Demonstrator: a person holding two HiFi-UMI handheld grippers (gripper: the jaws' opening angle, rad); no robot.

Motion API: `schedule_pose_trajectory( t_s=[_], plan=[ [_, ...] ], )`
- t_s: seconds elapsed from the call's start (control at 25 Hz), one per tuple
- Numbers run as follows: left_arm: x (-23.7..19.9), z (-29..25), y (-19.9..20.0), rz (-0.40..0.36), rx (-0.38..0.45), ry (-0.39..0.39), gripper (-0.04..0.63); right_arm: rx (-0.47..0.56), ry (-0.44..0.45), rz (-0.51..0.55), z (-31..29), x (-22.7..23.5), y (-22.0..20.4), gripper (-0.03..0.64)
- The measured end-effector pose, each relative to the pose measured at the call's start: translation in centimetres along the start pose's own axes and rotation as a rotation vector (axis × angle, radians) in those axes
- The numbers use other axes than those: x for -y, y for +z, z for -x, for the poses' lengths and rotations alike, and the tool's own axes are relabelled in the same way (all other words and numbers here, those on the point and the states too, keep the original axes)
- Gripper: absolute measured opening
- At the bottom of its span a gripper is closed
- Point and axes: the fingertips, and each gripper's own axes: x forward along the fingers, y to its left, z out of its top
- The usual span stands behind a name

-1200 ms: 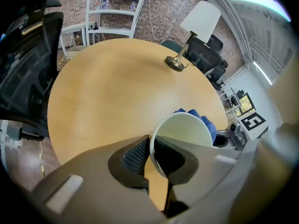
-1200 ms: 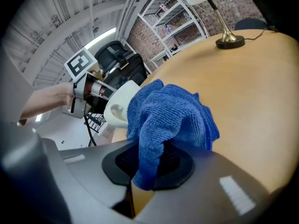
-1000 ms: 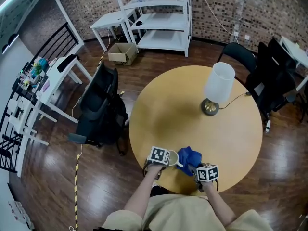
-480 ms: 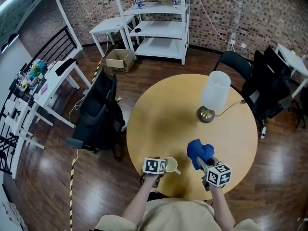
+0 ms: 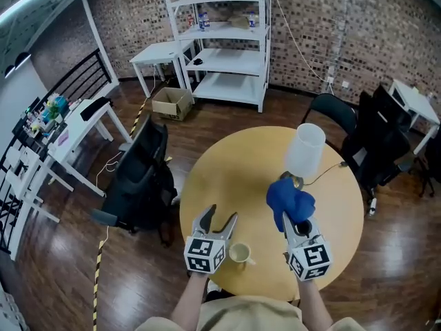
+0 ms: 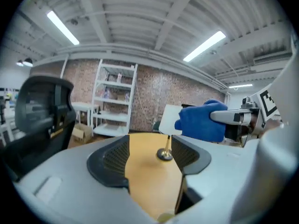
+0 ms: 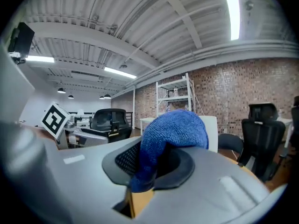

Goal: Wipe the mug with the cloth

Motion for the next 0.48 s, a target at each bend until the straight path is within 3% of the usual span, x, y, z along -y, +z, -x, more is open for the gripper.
schedule_pose_trajectory(
  t_s=[0.12,0.2,0.48],
  plan=[
    [0.5,1.4,5.0,-0.097,0.144,0.049,0.262,0.05,-0.054,0.002,0.5,0.4,1.8,0.052],
    [0.5,2.2,7.0,-0.135,0.196,0.078,0.261,0.064,-0.082,-0.011,0.8,0.7,2.2,0.053],
    [0.4,2.4,8.5,-0.158,0.231,0.105,0.262,0.07,-0.127,-0.023,1.2,1.8,2.2,0.052]
  ],
)
